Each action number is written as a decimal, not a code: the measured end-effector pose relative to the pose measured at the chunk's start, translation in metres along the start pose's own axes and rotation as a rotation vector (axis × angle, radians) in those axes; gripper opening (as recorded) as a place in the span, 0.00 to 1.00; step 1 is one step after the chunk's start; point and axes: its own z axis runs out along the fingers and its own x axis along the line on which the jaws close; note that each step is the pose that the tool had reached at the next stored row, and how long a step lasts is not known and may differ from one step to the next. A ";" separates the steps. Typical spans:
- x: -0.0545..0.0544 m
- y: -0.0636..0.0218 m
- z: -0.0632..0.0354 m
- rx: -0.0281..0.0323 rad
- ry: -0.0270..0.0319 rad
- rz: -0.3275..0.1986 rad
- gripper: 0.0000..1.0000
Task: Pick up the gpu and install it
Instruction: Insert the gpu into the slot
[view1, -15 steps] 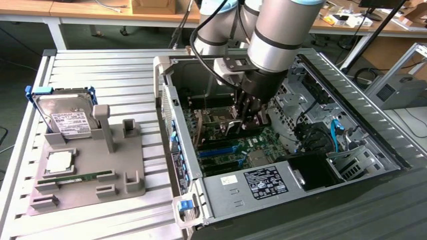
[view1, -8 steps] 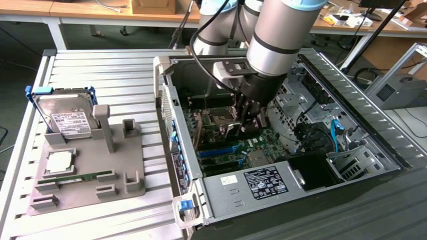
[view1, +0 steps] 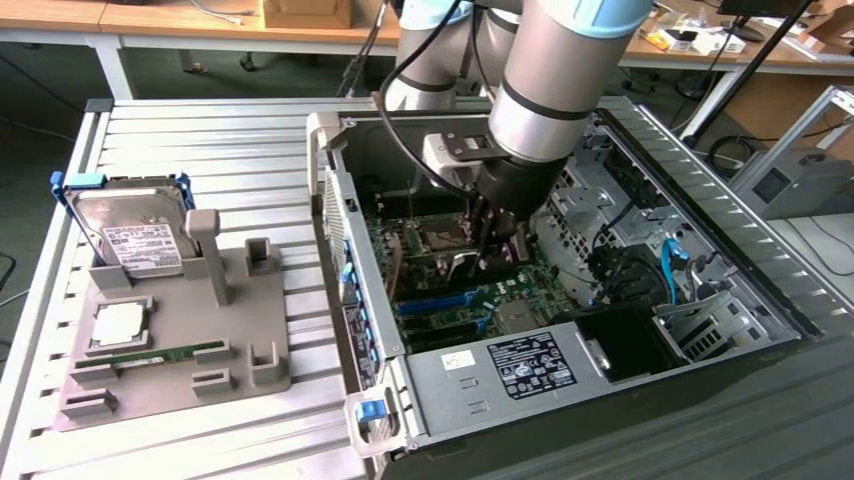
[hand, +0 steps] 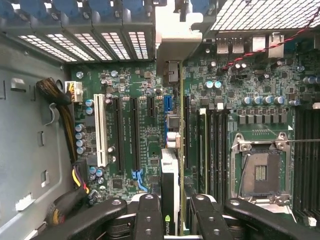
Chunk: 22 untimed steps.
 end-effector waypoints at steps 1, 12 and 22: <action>0.000 0.0000 0.0004 0.0000 0.0000 0.000 0.27; 0.001 0.0041 0.0034 0.0001 -0.0001 -0.001 0.27; 0.003 0.0051 0.0055 0.0000 0.0013 -0.002 0.27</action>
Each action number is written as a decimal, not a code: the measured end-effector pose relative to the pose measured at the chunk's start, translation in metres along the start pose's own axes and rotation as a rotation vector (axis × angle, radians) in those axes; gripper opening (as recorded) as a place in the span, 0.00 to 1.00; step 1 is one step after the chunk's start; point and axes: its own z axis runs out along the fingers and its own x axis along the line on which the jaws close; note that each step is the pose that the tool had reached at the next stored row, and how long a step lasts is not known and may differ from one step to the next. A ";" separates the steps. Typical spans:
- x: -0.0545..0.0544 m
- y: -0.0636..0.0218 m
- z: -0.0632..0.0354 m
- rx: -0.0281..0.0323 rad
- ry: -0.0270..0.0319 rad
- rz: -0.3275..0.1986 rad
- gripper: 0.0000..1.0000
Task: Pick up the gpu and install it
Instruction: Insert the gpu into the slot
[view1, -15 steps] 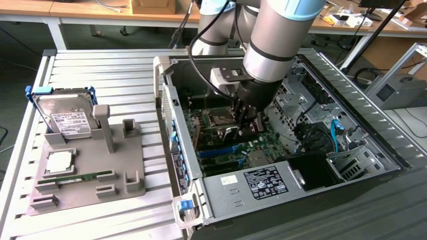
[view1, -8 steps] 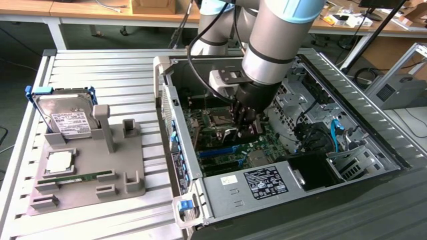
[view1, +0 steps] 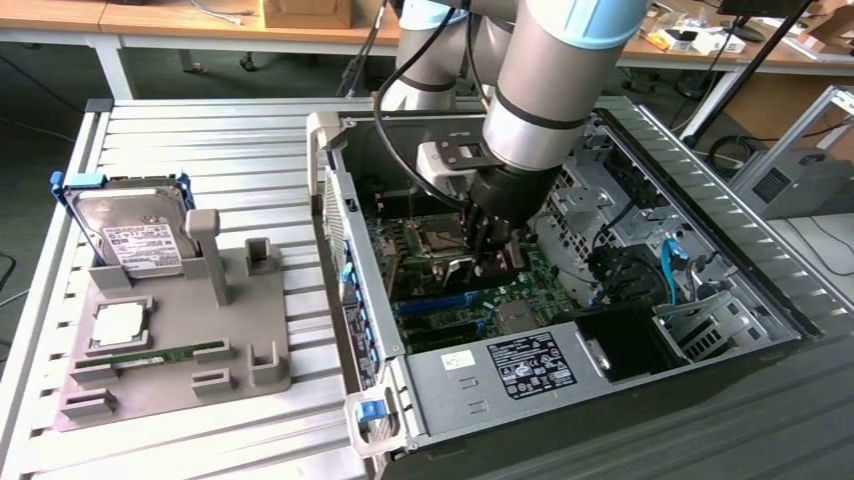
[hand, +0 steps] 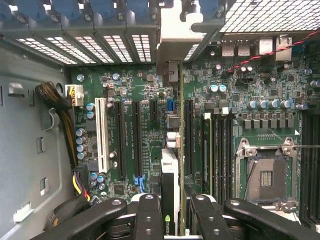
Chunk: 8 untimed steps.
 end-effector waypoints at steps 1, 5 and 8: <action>0.000 0.0000 0.0000 0.0000 0.0001 0.000 0.27; 0.000 0.0001 0.0003 0.0001 -0.0001 0.000 0.27; 0.000 0.0001 0.0031 0.0000 0.0000 0.000 0.27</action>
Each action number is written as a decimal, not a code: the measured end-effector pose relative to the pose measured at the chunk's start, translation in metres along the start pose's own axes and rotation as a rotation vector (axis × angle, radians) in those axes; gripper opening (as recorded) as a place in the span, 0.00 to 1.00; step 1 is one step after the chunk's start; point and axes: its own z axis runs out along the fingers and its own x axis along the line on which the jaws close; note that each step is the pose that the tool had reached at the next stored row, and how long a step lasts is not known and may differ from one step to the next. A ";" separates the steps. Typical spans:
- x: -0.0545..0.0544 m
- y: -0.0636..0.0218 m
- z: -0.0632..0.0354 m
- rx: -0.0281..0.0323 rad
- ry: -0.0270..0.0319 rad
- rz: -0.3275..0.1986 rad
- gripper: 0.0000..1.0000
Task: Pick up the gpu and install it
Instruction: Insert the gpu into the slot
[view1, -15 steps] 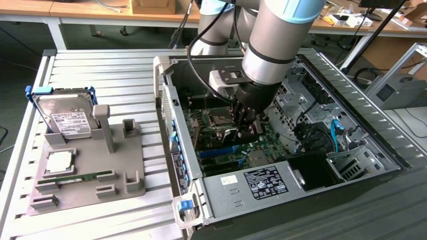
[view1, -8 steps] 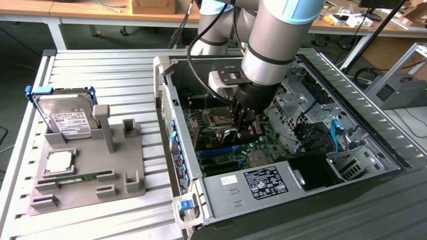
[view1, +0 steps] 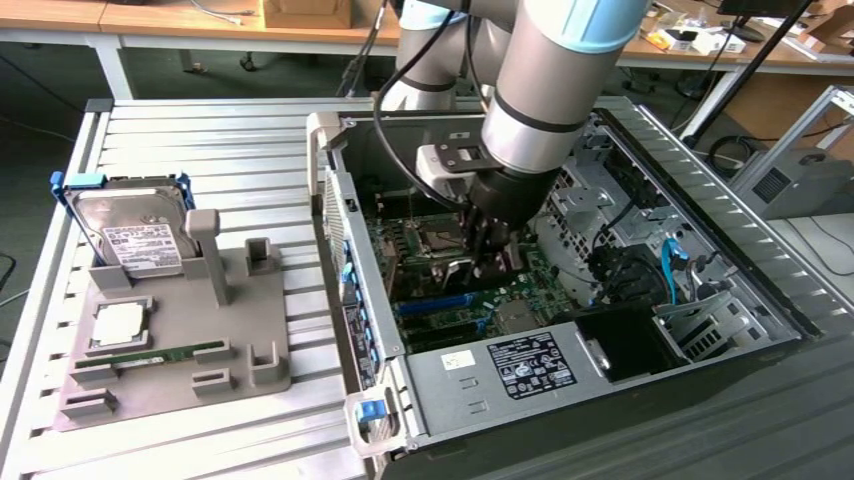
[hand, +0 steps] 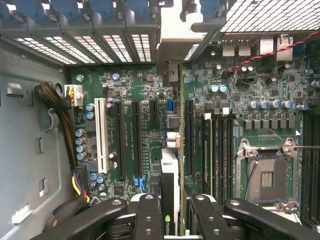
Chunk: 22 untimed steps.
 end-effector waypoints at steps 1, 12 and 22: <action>0.000 0.0000 0.0008 0.0001 -0.0001 0.000 0.27; 0.000 0.0051 0.0012 0.0000 0.0000 0.000 0.27; 0.000 0.0085 0.0013 0.0001 -0.0001 0.000 0.27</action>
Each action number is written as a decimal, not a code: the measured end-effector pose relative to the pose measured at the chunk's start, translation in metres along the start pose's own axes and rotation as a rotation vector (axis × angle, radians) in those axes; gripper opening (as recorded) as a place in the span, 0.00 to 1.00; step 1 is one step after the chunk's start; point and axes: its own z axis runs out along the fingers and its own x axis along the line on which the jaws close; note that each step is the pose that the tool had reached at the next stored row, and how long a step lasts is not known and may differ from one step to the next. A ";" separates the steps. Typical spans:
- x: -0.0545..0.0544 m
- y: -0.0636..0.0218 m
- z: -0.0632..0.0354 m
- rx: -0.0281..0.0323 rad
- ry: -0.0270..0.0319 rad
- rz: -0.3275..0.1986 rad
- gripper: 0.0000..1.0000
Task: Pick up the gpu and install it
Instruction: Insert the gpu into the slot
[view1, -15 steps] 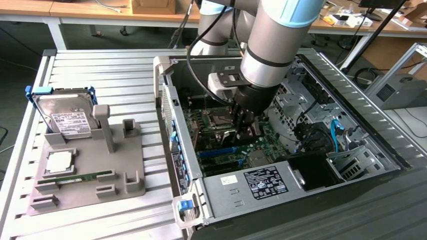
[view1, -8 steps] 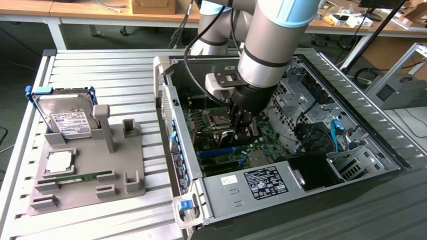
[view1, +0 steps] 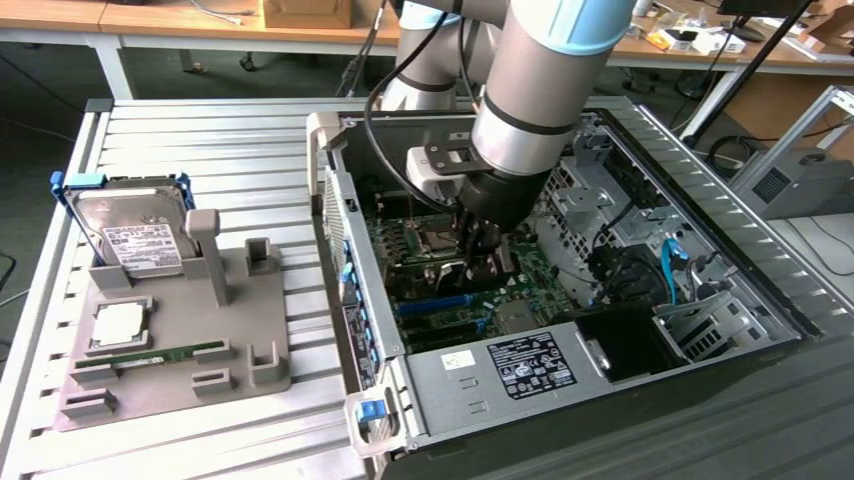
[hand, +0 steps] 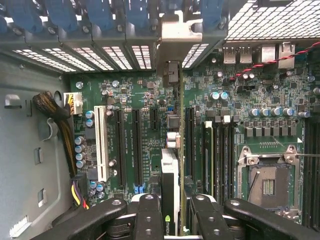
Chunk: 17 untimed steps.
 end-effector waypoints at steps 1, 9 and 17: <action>0.000 0.0001 0.0001 0.0000 0.0000 0.000 0.27; 0.001 0.0025 0.0002 -0.0001 0.0001 0.000 0.27; 0.001 0.0042 0.0025 -0.0002 0.0003 0.000 0.27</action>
